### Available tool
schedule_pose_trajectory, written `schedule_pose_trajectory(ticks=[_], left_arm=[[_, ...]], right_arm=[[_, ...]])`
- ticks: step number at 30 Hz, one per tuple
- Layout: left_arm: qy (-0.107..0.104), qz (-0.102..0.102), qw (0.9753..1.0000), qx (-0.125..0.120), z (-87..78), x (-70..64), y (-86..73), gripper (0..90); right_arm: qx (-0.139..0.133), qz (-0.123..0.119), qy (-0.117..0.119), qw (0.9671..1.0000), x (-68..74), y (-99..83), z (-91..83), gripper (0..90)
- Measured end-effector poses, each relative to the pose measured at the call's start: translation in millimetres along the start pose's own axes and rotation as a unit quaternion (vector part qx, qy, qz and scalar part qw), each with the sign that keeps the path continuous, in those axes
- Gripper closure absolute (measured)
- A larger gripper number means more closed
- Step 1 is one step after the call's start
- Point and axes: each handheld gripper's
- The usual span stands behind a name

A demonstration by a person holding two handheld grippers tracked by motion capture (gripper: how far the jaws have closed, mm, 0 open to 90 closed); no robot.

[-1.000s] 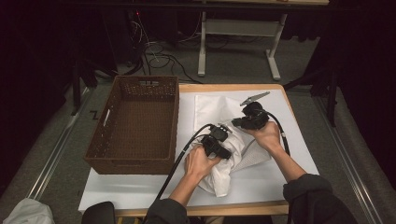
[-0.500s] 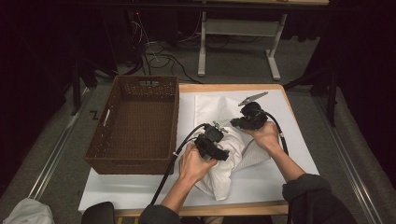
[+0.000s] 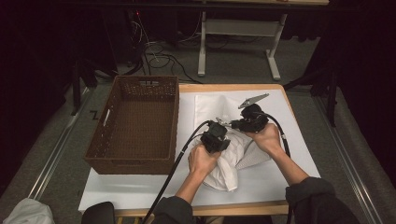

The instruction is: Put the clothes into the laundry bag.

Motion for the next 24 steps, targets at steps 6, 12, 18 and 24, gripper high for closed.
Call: schedule_pose_trajectory(ticks=[6,12,18,24], left_arm=[[0.019,0.018,0.9996,0.009,-5.3,-5.2,0.6,57.2],[0.039,0.043,0.9983,0.001,-41.6,-7.0,-3.2,44.1],[0.063,0.030,0.9975,-0.015,-62.4,2.1,4.3,37.7],[0.085,0.018,0.9962,0.007,-54.0,21.1,9.2,35.4]], right_arm=[[0.012,0.005,-0.005,0.9999,-0.9,-8.5,3.7,90.0],[0.000,0.017,-0.010,0.9998,-3.0,-10.7,-0.2,90.0],[-0.004,0.007,-0.013,0.9999,-3.3,-10.8,-3.8,90.0],[-0.001,0.013,-0.013,0.9998,-4.1,-10.0,-2.9,90.0]])
Point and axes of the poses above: each handheld gripper's, and its own axes: z roughly forward along the jaws, y roughly out of its top, x roughly to its left, and after that the axes turned 2 degrees about x, right-handed
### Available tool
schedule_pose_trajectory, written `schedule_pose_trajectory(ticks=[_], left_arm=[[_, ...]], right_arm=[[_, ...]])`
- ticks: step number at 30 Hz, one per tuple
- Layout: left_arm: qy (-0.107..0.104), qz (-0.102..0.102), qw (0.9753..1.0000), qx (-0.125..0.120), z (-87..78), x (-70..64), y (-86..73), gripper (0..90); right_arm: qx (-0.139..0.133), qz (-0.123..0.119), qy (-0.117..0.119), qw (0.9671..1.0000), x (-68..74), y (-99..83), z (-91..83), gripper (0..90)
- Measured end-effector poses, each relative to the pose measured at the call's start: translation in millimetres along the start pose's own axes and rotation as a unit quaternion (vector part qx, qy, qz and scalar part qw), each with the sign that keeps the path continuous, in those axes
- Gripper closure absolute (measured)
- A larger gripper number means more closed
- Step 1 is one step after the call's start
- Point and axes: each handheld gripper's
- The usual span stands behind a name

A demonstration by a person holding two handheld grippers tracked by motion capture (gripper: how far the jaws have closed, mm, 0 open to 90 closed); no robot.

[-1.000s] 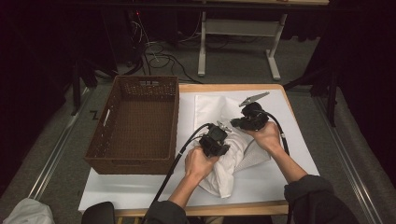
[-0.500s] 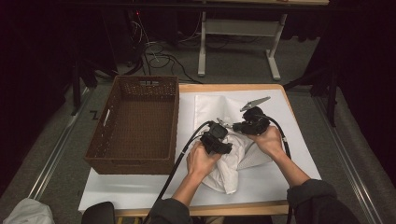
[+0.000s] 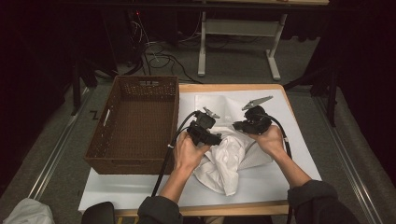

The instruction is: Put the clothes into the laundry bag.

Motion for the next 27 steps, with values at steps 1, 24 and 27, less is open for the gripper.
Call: schedule_pose_trajectory(ticks=[1,24,27], left_arm=[[-0.001,-0.003,1.0000,0.004,3.4,2.6,-0.2,35.4],[-0.151,-0.020,0.9882,0.016,44.4,-5.5,-1.4,85.3],[-0.138,-0.035,0.9898,0.015,49.0,-5.7,2.9,85.0]], right_arm=[[-0.001,0.000,0.001,1.0000,0.3,0.2,0.7,90.0],[-0.011,-0.010,0.022,0.9996,12.8,10.4,1.9,90.0],[-0.011,-0.013,0.023,0.9996,12.8,10.0,-0.5,90.0]])
Point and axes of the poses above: each handheld gripper's, and its own axes: z roughly forward along the jaws, y roughly out of its top, x roughly to its left, and after that the axes turned 2 degrees about x, right-handed
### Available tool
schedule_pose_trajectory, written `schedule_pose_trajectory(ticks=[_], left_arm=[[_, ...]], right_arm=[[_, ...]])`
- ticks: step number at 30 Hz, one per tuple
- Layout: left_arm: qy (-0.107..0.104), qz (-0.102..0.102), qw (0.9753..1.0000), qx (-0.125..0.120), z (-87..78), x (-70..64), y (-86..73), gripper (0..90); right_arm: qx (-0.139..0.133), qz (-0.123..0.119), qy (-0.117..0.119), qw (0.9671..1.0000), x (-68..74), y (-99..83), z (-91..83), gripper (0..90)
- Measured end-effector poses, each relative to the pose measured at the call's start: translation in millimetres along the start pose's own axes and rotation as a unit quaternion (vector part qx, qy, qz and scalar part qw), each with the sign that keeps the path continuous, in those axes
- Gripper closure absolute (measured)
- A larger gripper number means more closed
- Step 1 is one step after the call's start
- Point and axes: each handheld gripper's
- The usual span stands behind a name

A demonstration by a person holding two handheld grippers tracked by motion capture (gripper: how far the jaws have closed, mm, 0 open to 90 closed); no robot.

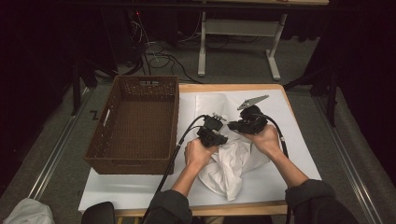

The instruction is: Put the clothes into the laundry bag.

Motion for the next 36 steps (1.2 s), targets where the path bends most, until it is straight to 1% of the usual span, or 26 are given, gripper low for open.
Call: schedule_pose_trajectory(ticks=[2,3,4,5,6,8,10,11,14,17,18,19,20,21,22,23,24,25,27,28,30,33,36], left_arm=[[0.017,-0.010,0.9998,-0.007,3.7,0.6,2.1,85.0],[0.033,-0.009,0.9994,-0.009,6.7,1.6,3.2,85.0],[0.042,-0.012,0.9990,-0.004,9.4,1.8,3.8,84.9],[0.053,-0.013,0.9985,-0.003,12.2,2.8,4.4,84.7],[0.059,-0.016,0.9982,-0.005,14.7,4.3,5.1,84.1],[0.059,-0.028,0.9978,-0.009,17.5,8.2,6.9,81.1],[0.065,-0.031,0.9974,-0.011,14.9,9.1,8.2,75.3],[0.068,-0.027,0.9973,-0.012,12.6,7.7,8.2,72.1],[0.074,-0.009,0.9971,-0.011,2.5,3.9,6.1,60.8],[0.077,-0.004,0.9970,-0.010,-8.9,2.3,3.4,51.5],[0.077,-0.004,0.9970,-0.012,-11.3,2.3,3.0,48.9],[0.079,-0.006,0.9968,-0.011,-15.0,2.5,3.0,46.5],[0.085,-0.010,0.9962,-0.013,-19.3,2.7,3.2,43.9],[0.086,-0.013,0.9961,-0.017,-25.2,3.3,3.4,42.5],[0.084,-0.013,0.9962,-0.019,-28.5,3.6,3.4,42.4],[0.084,-0.012,0.9962,-0.017,-32.6,3.9,3.5,42.0],[0.090,-0.012,0.9958,-0.016,-35.4,4.2,3.5,41.1],[0.092,-0.012,0.9956,-0.008,-37.4,5.5,3.5,40.0],[0.104,-0.014,0.9945,0.003,-38.4,8.7,2.5,38.6],[0.108,-0.014,0.9940,0.011,-38.2,10.8,1.8,37.9],[0.111,-0.020,0.9936,0.011,-35.9,14.4,-0.7,37.4],[0.103,-0.030,0.9941,0.019,-28.6,19.8,-5.4,36.9],[0.100,-0.043,0.9935,0.033,-18.2,26.4,-10.0,36.2]], right_arm=[[-0.002,0.002,0.003,1.0000,-1.3,-1.3,-1.7,90.0],[-0.001,0.004,0.004,1.0000,-1.0,-2.2,-2.3,90.0],[-0.001,0.000,0.004,1.0000,-1.0,-3.2,-2.4,90.0],[0.002,0.003,0.005,1.0000,-0.2,-4.5,-2.5,90.0],[0.004,0.000,0.004,1.0000,0.0,-5.7,-2.1,90.0],[0.009,-0.002,0.002,1.0000,-0.1,-8.3,-0.9,90.0],[0.020,-0.006,-0.001,0.9998,-0.5,-10.1,1.0,90.0],[0.023,-0.011,-0.003,0.9997,-1.5,-10.6,1.0,90.0],[0.021,-0.004,-0.004,0.9998,-1.0,-10.6,-0.7,90.0],[0.019,-0.009,-0.005,0.9998,-2.1,-10.2,-0.3,90.0],[0.020,-0.007,-0.005,0.9998,-1.4,-10.1,-0.3,90.0],[0.020,-0.008,-0.006,0.9997,-1.1,-10.1,-0.2,90.0],[0.020,-0.008,-0.007,0.9997,-0.6,-10.1,-0.3,90.0],[0.019,-0.008,-0.008,0.9997,-0.8,-10.3,-0.6,90.0],[0.018,-0.012,-0.010,0.9997,-2.5,-10.7,-1.7,90.0],[0.018,-0.009,-0.010,0.9997,-2.9,-10.9,-2.5,90.0],[0.016,-0.007,-0.011,0.9998,-3.6,-11.3,-3.5,90.0],[0.015,-0.005,-0.011,0.9998,-4.2,-11.5,-4.0,90.0],[0.015,-0.005,-0.013,0.9998,-4.9,-12.1,-5.1,90.0],[0.014,-0.006,-0.014,0.9998,-5.1,-12.3,-5.3,90.0],[0.014,-0.005,-0.015,0.9998,-5.0,-12.4,-6.0,90.0],[0.015,-0.003,-0.016,0.9998,-5.6,-12.4,-5.4,90.0],[0.016,-0.001,-0.018,0.9997,-5.9,-12.2,-4.2,90.0]])
Point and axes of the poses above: each handheld gripper's, and its own axes: z roughly forward along the jaws, y roughly out of its top, x roughly to its left, and after that the axes turned 2 degrees about x, right-handed
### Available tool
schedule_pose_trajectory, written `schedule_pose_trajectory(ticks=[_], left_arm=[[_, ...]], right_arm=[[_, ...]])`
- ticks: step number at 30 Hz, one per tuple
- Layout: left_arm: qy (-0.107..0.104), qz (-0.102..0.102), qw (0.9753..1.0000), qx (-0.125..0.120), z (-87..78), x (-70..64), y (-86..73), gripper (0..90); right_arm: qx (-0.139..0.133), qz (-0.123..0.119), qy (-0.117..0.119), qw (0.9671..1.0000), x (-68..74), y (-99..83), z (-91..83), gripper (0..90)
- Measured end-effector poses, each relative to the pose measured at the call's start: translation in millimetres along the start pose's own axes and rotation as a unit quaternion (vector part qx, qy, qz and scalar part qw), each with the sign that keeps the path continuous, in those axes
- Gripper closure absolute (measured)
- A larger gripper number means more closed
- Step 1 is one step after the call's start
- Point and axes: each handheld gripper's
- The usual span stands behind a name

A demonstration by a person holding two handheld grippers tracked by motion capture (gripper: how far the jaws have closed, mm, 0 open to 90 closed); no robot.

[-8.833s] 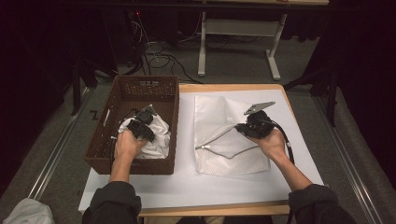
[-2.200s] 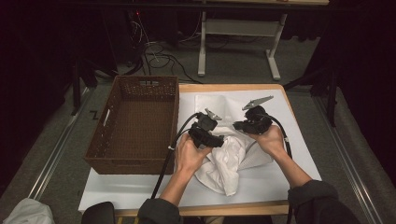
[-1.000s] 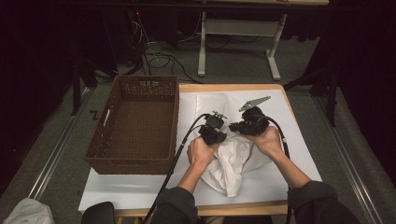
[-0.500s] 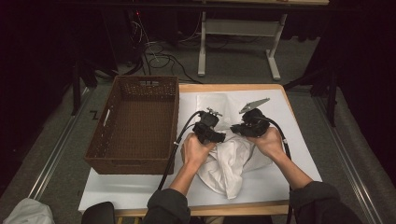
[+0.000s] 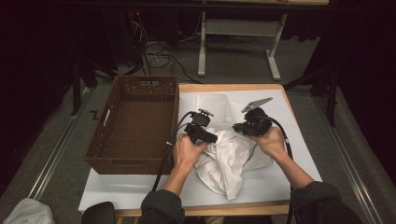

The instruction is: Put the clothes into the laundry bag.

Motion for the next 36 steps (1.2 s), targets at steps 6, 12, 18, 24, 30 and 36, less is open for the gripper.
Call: schedule_pose_trajectory(ticks=[6,12,18,24,30,36], left_arm=[[-0.006,-0.013,0.9998,0.010,12.2,5.1,-3.0,43.1],[-0.003,0.022,0.9997,0.007,5.4,-2.6,-4.8,78.8],[-0.025,0.069,0.9971,-0.022,-10.2,-19.8,-8.9,82.4],[-0.044,0.115,0.9917,-0.035,-16.1,-38.6,-4.5,82.6],[-0.054,0.098,0.9927,-0.044,1.3,-37.3,8.0,82.4],[0.004,0.095,0.9944,-0.047,20.0,-36.6,19.9,81.2]], right_arm=[[0.003,-0.003,-0.002,1.0000,0.4,0.6,1.3,90.0],[0.000,0.005,-0.002,1.0000,-1.5,1.1,3.4,90.0],[-0.006,0.006,0.000,1.0000,0.3,4.9,4.4,90.0],[-0.008,-0.002,0.004,1.0000,6.9,11.2,6.3,90.0],[-0.018,-0.009,0.015,0.9997,11.9,12.0,3.5,90.0],[-0.015,-0.016,0.023,0.9995,11.6,4.5,0.4,90.0]])
Point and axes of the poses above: each handheld gripper's, and its own axes: z roughly forward along the jaws, y roughly out of its top, x roughly to its left, and after that the axes turned 2 degrees about x, right-handed
